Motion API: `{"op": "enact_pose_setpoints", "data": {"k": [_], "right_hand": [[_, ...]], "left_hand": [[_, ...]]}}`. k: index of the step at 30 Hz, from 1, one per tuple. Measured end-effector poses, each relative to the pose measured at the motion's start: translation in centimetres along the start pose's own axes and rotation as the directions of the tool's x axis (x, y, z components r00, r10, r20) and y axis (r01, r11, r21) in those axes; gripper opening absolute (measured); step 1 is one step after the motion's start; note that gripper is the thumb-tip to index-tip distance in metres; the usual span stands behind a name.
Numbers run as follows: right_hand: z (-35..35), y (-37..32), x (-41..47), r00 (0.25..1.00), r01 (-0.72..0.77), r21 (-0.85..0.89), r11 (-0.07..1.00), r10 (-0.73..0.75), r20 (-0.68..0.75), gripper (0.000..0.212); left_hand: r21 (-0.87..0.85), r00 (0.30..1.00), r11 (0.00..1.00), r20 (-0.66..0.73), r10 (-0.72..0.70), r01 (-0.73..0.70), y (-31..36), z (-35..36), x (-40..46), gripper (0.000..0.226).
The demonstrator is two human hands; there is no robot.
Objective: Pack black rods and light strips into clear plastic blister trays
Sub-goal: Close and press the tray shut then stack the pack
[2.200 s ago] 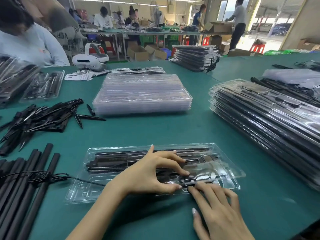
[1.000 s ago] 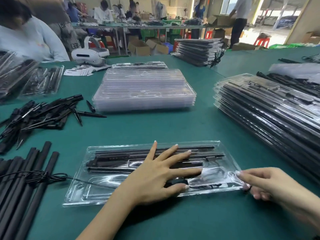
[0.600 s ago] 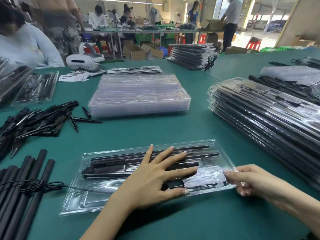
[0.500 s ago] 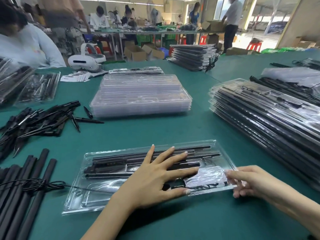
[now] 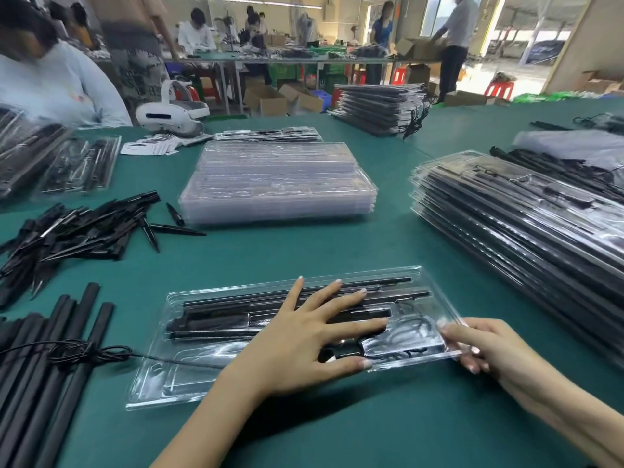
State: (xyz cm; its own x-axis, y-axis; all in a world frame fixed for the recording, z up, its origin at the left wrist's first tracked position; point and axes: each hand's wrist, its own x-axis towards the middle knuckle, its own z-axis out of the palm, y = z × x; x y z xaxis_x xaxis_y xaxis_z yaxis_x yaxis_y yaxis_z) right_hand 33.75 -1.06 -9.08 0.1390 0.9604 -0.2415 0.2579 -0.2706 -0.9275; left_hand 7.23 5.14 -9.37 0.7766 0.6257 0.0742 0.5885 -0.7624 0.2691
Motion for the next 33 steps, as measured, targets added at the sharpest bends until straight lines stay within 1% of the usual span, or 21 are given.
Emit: {"op": "enact_pose_setpoints", "data": {"k": [2, 4, 8, 9, 13, 16, 18, 21, 24, 26, 29, 31, 33], "right_hand": [[0.2, 0.0, 0.1, 0.999, 0.01, 0.05, 0.999, -0.009, -0.033, 0.029], [0.3, 0.1, 0.2, 0.998, 0.023, 0.102, 0.994, -0.017, -0.059, 0.033], [0.5, 0.2, 0.3, 0.998, 0.011, 0.144, 0.99, -0.002, -0.067, 0.041], [0.3, 0.2, 0.3, 0.998, 0.006, 0.137, 0.991, 0.003, -0.064, 0.041], [0.0, 0.1, 0.5, 1.0, -0.029, -0.015, 0.999, 0.029, -0.001, 0.038], [-0.2, -0.3, 0.8, 0.998, -0.062, -0.001, 0.998, 0.062, 0.025, 0.029], [-0.4, -0.6, 1.0, 0.995, -0.089, 0.003, 0.996, 0.089, 0.055, 0.031], [-0.9, -1.0, 1.0, 0.992, -0.038, -0.089, 0.995, 0.048, 0.114, 0.033], [-1.2, -1.5, 0.7, 0.992, 0.041, -0.167, 0.985, -0.021, 0.121, 0.031], [-1.2, -1.8, 0.6, 0.992, 0.065, -0.141, 0.988, -0.048, 0.119, 0.029], [-0.9, -1.7, 0.9, 0.996, 0.032, -0.035, 0.999, -0.029, 0.081, 0.035], [-0.7, -1.3, 1.3, 0.998, 0.015, 0.013, 1.0, -0.015, 0.056, 0.029], [-0.3, -1.1, 1.4, 1.0, 0.013, 0.034, 0.999, -0.014, 0.02, 0.017]], "left_hand": [[0.003, 1.0, 1.0, -0.006, 0.001, -0.001, 0.0, -0.1, 0.0, 0.048], [0.006, 1.0, 1.0, -0.01, 0.001, -0.001, 0.0, 0.0, 0.0, 0.048], [-0.005, 1.0, 1.0, -0.004, -0.003, 0.003, -0.1, 0.0, 0.0, 0.048], [-0.003, 1.0, 1.0, 0.0, -0.005, 0.005, -0.1, 0.0, 0.1, 0.048], [0.017, 1.0, 1.0, 0.01, -0.015, 0.015, -0.2, 0.2, 0.1, 0.048], [0.0, 1.0, 1.0, 0.02, -0.019, 0.019, -0.2, 0.2, 0.2, 0.048], [-0.005, 1.0, 1.0, 0.022, -0.019, 0.019, -0.2, 0.2, 0.2, 0.048], [0.004, 1.0, 1.0, 0.019, -0.017, 0.017, -0.1, 0.3, 0.1, 0.048], [0.004, 1.0, 1.0, -0.006, -0.009, 0.009, -0.2, 0.1, 0.0, 0.049], [0.007, 1.0, 1.0, -0.025, -0.003, 0.003, -0.2, 0.0, 0.0, 0.05], [0.011, 0.999, 1.0, -0.034, -0.003, 0.004, -0.1, -0.1, -0.1, 0.049], [0.011, 0.999, 1.0, -0.039, -0.008, 0.009, -0.1, -0.1, -0.1, 0.05], [0.013, 0.999, 1.0, -0.036, -0.011, 0.012, -0.1, -0.2, -0.1, 0.049]]}}
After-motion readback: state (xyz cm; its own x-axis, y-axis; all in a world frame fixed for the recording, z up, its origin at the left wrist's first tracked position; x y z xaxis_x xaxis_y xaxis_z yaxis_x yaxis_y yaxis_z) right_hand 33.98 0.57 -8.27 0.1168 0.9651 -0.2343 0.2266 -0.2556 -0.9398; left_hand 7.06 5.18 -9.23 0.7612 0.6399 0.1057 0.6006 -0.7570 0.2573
